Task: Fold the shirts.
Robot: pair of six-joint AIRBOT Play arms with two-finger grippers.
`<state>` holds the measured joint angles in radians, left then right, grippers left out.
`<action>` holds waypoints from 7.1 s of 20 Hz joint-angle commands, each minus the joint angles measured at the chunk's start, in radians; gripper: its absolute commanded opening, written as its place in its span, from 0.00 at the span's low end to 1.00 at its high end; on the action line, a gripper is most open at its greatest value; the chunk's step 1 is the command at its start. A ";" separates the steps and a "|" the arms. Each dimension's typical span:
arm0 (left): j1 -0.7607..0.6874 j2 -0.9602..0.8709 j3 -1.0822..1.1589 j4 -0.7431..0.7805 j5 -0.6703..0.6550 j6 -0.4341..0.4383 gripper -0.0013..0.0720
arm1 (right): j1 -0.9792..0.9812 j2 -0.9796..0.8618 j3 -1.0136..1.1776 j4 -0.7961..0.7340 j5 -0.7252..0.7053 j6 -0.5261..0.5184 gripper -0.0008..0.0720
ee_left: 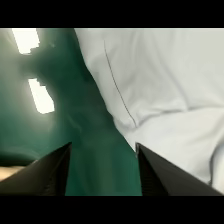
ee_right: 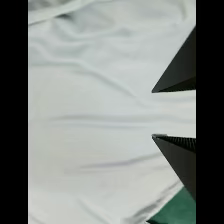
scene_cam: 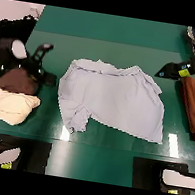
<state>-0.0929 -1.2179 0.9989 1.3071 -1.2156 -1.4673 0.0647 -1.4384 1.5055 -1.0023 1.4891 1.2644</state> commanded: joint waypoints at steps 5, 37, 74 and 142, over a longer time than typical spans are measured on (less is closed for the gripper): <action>0.006 0.055 -0.323 -0.225 0.299 0.019 0.77 | -0.027 0.196 -0.254 0.016 -0.026 -0.009 0.55; 0.003 0.056 -0.327 -0.294 0.299 0.089 0.05 | -0.557 0.535 -1.099 -0.228 -0.074 0.029 0.76; 0.004 0.417 1.176 -0.291 0.146 0.016 0.04 | -0.200 0.622 0.558 -0.441 -0.090 0.108 0.03; 0.076 0.194 -0.519 -0.420 0.101 0.066 0.66 | -0.148 0.193 -0.144 -0.324 -0.002 0.140 0.57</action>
<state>-0.0174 -1.0531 0.5789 0.9977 -1.1912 -1.4296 -0.0853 -1.2533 1.3613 -1.3270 1.4693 1.4044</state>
